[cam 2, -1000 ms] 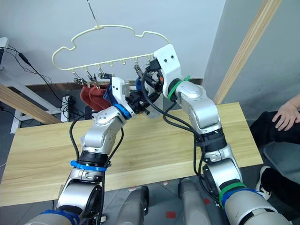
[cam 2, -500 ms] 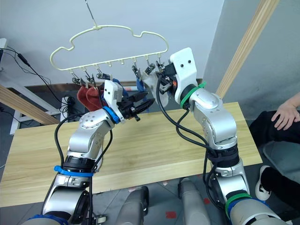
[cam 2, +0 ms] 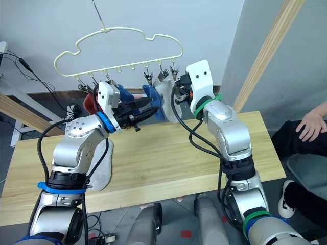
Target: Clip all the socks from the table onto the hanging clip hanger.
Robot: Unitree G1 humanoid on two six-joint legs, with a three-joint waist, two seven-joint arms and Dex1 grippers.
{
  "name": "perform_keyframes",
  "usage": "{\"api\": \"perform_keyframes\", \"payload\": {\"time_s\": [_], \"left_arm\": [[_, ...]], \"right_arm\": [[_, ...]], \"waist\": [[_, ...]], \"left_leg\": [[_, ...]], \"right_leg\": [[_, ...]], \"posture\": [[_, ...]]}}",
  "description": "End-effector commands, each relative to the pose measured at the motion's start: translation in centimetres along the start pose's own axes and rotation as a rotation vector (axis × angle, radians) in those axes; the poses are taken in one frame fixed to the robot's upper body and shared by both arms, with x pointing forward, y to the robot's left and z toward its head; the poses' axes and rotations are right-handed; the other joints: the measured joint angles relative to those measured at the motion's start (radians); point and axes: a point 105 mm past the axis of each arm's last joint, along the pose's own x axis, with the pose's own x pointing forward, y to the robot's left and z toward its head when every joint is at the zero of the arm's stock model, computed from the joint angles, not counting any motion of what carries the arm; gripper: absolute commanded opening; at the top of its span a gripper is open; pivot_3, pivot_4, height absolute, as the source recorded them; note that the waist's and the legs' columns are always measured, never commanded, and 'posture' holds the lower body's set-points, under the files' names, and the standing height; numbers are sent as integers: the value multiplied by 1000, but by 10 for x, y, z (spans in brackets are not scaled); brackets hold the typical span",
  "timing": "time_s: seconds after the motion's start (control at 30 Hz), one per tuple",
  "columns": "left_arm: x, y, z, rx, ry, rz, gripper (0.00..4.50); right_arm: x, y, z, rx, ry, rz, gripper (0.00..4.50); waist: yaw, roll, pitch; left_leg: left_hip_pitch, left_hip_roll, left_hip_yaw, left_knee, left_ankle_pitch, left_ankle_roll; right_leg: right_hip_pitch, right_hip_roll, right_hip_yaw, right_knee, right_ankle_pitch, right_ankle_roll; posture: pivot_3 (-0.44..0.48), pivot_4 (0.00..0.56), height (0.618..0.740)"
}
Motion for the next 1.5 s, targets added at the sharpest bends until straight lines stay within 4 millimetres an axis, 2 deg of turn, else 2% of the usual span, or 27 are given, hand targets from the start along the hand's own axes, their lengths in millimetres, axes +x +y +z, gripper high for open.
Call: {"api": "perform_keyframes", "payload": {"time_s": [0.03, 0.13, 0.23, 0.73, 1.3, 1.4, 1.43, 1.5], "left_arm": [[-3, 1, 19, 46, -52, -3, 2008], [-2, 2, 21, 52, -57, -1, 2008], [-2, 2, 21, 53, -59, -1, 2008], [-2, 3, 23, 57, -59, 4, 2008], [-9, 4, 40, 64, -97, -63, 2008], [-9, 5, 41, 69, -95, -60, 2008], [-9, 5, 41, 69, -95, -60, 2008], [-9, 5, 41, 72, -94, -57, 2008]], "right_arm": [[1, 5, 20, -25, -74, 15, 831], [2, 5, 22, -11, -92, 11, 831], [3, 5, 22, -13, -93, 7, 1378], [10, 8, 18, -19, -79, 14, 1378], [23, 7, 23, -11, -114, 16, 1378], [24, 6, 23, -16, -112, 12, 1960], [24, 6, 23, -18, -111, 12, 2276], [24, 6, 23, -21, -111, 13, 2276]], "waist": [[0, 0, 0], [0, 0, 0], [0, 0, 0], [1, 0, 0], [1, 0, 0], [1, 0, 0], [1, 0, 0], [1, 0, 0]], "left_leg": [[0, 0, 0, 0, 0, 0], [0, 0, 0, 0, 0, 0], [0, 0, 0, 0, 0, 0], [0, 0, 0, 0, 0, 0], [0, 0, 0, 0, 0, 0], [0, 0, 0, 0, 0, 0], [0, 0, 0, 0, 0, 0], [0, 0, 0, 0, 0, 0]], "right_leg": [[0, 0, 0, 0, 0, 0], [0, 0, 0, 0, 0, 0], [0, 0, 0, 0, 0, 0], [0, 0, 0, 0, 0, 0], [0, 0, 0, 0, 0, 0], [0, 0, 0, 0, 0, 0], [0, 0, 0, 0, 0, 0], [0, 0, 0, 0, 0, 0]], "posture": [[-79, 342, 740], [-79, 342, 740], [-79, 342, 740], [-78, 346, 740], [-68, 343, 740], [-63, 339, 740], [-63, 339, 740], [-63, 339, 740]]}}
